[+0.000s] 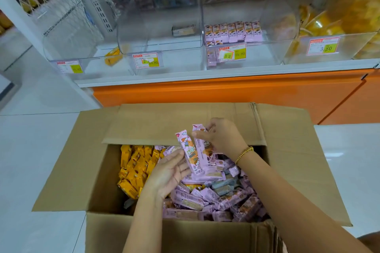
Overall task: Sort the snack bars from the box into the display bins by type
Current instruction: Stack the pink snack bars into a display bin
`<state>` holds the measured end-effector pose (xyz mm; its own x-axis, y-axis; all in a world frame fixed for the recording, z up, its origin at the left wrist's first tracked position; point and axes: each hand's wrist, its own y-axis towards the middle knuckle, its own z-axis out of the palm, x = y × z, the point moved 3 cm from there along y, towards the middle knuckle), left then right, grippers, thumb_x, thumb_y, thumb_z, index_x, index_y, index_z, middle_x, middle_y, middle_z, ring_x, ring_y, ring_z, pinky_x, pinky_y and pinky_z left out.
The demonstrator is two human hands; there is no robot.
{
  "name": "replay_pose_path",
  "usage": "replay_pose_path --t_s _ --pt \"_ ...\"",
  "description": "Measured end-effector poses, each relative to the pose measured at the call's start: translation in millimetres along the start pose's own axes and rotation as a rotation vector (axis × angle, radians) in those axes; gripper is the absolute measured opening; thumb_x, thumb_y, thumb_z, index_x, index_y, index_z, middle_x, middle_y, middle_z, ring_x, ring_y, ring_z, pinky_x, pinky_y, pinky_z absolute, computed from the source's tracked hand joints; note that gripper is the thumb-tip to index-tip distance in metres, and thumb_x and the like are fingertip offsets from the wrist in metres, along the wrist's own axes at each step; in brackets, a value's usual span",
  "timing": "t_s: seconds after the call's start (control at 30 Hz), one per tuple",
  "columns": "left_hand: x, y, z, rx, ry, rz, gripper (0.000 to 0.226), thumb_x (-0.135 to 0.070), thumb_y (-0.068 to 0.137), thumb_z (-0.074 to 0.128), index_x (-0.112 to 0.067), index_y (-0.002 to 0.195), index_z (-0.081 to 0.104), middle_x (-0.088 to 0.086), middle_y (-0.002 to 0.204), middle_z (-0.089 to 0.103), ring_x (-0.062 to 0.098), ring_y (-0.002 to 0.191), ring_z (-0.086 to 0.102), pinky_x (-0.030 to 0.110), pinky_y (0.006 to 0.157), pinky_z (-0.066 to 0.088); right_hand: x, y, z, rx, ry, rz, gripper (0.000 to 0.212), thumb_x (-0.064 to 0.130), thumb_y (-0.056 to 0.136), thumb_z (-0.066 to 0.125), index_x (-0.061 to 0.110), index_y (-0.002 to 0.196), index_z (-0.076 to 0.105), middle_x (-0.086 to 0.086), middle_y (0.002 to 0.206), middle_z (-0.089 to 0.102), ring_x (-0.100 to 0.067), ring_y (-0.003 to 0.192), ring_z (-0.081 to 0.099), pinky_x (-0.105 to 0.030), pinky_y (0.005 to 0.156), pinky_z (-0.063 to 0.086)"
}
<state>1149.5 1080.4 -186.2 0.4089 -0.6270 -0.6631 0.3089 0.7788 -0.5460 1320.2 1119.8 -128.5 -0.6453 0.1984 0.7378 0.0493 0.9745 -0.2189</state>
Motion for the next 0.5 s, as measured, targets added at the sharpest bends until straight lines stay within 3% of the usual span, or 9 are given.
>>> replay_pose_path --t_s 0.13,0.23,0.37,0.5 --pt "-4.3 -0.1 10.9 0.021 0.026 0.001 0.028 -0.018 0.083 0.053 -0.005 0.103 0.068 0.021 0.103 0.067 0.027 0.080 0.070 0.034 0.067 0.058 8.2 -5.2 -11.6 -0.033 0.047 0.018 0.053 0.052 0.074 0.073 0.003 0.093 0.064 -0.012 0.090 0.065 -0.017 0.076 0.055 -0.032 0.067 0.050" --pt "-12.9 -1.4 17.1 0.084 -0.006 0.024 0.034 -0.019 0.082 0.050 -0.001 0.107 0.065 0.020 0.095 0.071 0.025 0.075 0.072 0.035 0.063 0.060 11.0 -5.3 -22.3 -0.052 0.044 0.024 0.050 0.050 0.075 0.073 0.005 0.093 0.064 -0.006 0.089 0.063 -0.017 0.082 0.058 -0.031 0.071 0.051" --pt "-22.6 -1.7 26.6 0.093 0.116 0.057 0.032 -0.022 0.083 0.056 -0.003 0.106 0.068 0.024 0.110 0.061 0.029 0.087 0.066 0.039 0.080 0.054 13.6 -4.6 -26.5 -0.133 0.036 0.014 0.047 0.050 0.072 0.075 0.009 0.086 0.058 0.003 0.071 0.054 -0.012 0.068 0.052 -0.030 0.065 0.050" --pt "-29.8 -2.2 44.0 0.078 0.081 0.111 0.034 -0.023 0.081 0.056 -0.002 0.106 0.066 0.021 0.106 0.067 0.025 0.086 0.069 0.037 0.081 0.055 23.1 -8.9 -38.8 -0.170 0.203 -0.010 0.034 0.043 0.076 0.076 0.014 0.077 0.059 0.003 0.069 0.058 -0.009 0.061 0.056 -0.019 0.056 0.049"
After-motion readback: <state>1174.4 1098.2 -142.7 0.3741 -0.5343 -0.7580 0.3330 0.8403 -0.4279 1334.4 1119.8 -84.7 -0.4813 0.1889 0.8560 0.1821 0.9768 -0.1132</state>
